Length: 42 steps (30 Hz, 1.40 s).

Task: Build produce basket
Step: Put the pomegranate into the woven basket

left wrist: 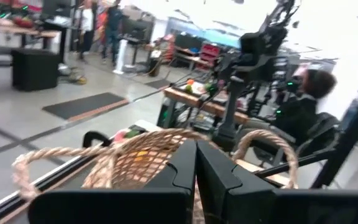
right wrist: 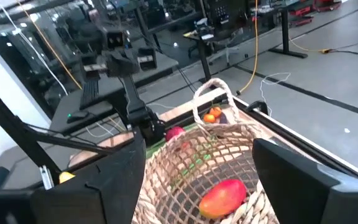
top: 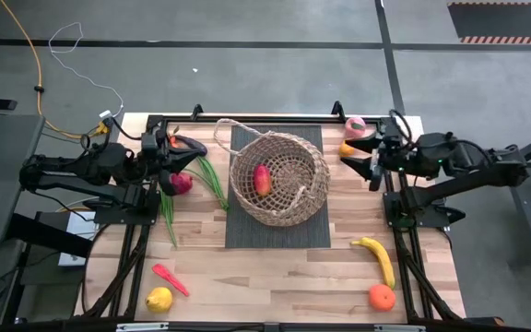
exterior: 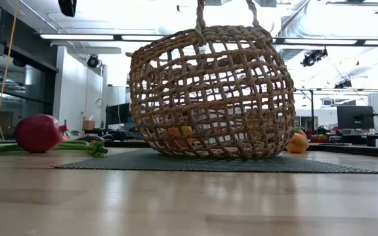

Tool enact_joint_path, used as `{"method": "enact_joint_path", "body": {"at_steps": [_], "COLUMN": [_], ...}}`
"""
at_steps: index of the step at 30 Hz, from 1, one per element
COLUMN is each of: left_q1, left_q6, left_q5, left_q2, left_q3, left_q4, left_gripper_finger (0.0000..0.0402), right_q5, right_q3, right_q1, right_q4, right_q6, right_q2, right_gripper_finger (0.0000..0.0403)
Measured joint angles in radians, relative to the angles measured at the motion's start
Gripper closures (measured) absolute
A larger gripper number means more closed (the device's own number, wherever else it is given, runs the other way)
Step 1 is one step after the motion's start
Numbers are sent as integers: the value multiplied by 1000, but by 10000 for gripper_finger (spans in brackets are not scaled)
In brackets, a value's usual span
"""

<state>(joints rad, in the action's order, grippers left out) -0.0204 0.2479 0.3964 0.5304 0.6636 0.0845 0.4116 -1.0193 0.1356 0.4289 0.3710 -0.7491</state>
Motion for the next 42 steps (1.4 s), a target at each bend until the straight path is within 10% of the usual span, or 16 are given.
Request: {"method": "enact_joint_path", "body": {"at_steps": [9, 25, 42], "left_q1": [0, 0, 0], "left_q6": [-133, -84, -110], "left_q5": [-3, -19, -12], "left_q2": [0, 0, 35], "left_q3": [0, 1, 2], "left_q4": [-32, -29, -30], "left_gripper_finger": [374, 137, 122], "right_q5": [-23, -24, -30], "right_q3": [3, 3, 1], "right_q1": [0, 0, 0], "right_q4": [-1, -2, 96], "right_q6": [-5, -5, 42], "right_q2": [-51, -48, -29], "right_gripper_finger": [119, 119, 119]}}
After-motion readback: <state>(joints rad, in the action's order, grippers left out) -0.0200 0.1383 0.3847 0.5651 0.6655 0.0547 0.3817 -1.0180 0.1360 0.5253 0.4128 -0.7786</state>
